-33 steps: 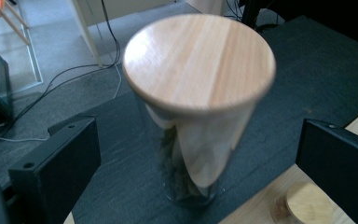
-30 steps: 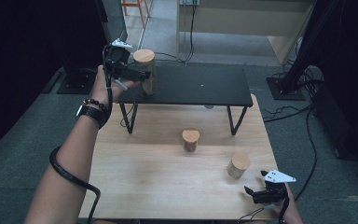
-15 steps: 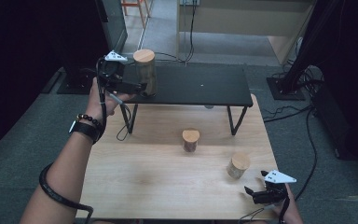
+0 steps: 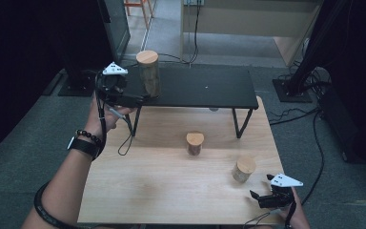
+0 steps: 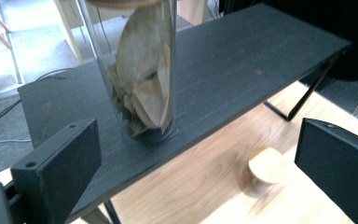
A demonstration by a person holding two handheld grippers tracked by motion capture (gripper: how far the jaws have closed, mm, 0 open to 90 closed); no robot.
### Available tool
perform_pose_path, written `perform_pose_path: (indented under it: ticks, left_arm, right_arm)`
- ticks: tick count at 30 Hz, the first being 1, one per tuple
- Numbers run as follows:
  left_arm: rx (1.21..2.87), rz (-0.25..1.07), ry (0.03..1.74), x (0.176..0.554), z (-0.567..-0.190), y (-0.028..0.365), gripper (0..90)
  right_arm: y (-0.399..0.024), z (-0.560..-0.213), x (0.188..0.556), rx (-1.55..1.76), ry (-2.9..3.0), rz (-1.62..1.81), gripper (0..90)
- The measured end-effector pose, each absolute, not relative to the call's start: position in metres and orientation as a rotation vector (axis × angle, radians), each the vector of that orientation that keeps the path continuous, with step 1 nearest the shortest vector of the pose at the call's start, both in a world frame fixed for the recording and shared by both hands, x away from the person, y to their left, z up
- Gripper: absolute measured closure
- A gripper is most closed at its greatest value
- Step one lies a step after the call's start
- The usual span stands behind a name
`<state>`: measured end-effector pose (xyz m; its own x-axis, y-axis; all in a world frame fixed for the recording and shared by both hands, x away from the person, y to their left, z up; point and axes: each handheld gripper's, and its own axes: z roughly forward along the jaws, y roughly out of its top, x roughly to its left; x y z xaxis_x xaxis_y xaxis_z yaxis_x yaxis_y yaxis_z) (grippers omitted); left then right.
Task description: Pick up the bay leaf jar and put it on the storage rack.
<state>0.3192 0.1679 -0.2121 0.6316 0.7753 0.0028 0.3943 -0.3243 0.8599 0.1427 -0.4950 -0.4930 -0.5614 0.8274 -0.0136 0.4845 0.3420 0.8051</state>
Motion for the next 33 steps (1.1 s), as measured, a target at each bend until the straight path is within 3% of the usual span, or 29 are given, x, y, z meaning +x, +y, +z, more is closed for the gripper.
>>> perform_pose_path:
  ticks: [33]
  left_arm:
    - [1.894, 0.453, 0.921, 0.293, -0.277, 0.198, 0.8]
  right_arm:
    - [-0.492, -0.492, 0.143, 1.144, 2.197, 1.073, 0.1]
